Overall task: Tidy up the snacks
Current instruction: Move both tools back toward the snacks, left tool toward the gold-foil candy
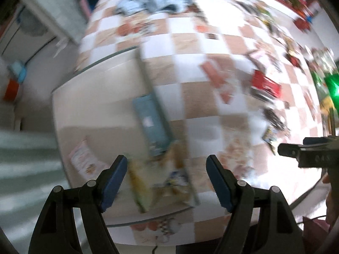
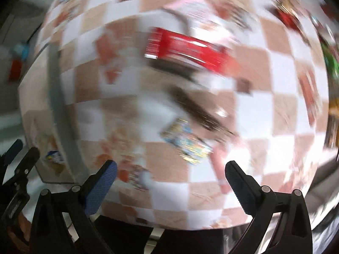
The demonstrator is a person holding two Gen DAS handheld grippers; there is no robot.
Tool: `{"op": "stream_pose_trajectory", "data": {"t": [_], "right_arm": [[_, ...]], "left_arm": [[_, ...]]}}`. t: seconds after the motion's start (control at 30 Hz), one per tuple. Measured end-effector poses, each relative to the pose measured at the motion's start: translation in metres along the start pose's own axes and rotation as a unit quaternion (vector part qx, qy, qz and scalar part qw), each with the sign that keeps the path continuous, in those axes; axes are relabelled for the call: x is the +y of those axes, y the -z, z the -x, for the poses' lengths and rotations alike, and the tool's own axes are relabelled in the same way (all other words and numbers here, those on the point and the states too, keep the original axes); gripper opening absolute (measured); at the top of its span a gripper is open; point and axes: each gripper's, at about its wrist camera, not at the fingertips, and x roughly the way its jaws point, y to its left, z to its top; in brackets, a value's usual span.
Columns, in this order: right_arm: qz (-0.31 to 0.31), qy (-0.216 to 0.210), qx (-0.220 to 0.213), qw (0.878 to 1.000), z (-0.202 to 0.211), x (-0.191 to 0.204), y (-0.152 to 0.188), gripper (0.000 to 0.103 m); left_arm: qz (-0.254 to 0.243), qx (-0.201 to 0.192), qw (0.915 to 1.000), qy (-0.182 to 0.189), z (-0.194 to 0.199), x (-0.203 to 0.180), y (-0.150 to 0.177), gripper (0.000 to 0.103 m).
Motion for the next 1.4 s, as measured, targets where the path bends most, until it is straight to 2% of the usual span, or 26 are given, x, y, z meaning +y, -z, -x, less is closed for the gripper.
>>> {"op": "stream_pose_trajectory", "data": {"t": [0.17,0.3,0.53,0.7,0.93,1.1,1.23,1.4], "right_arm": [[-0.055,-0.004,0.006,0.998,-0.004,-0.048,0.012,0.102],[-0.075,-0.008,0.011,0.997,-0.007,-0.076,0.024,0.102],[-0.100,-0.018,0.019,0.995,-0.009,-0.123,0.047,0.102],[-0.116,-0.029,0.023,0.993,-0.011,-0.154,0.063,0.102],[-0.130,-0.039,0.032,0.990,-0.016,-0.185,0.083,0.102],[-0.133,-0.042,0.034,0.990,-0.018,-0.204,0.101,0.102],[-0.127,-0.041,0.034,0.990,-0.018,-0.203,0.104,0.102],[-0.110,-0.038,0.032,0.993,-0.013,-0.194,0.101,0.102]], "left_arm": [[-0.050,0.014,0.9985,0.018,-0.004,-0.049,-0.007,0.080],[-0.064,0.042,0.9955,0.056,-0.015,-0.084,-0.013,0.080],[-0.007,0.100,0.9906,0.093,-0.044,-0.128,-0.027,0.080],[0.037,0.122,0.9866,0.102,-0.062,-0.148,-0.034,0.080],[0.044,0.134,0.9868,0.079,-0.087,-0.176,-0.033,0.080],[0.036,0.142,0.9875,0.058,-0.099,-0.181,-0.030,0.080],[0.025,0.142,0.9889,0.037,-0.104,-0.172,-0.027,0.080],[0.040,0.137,0.9890,0.038,-0.104,-0.143,-0.028,0.080]]}}
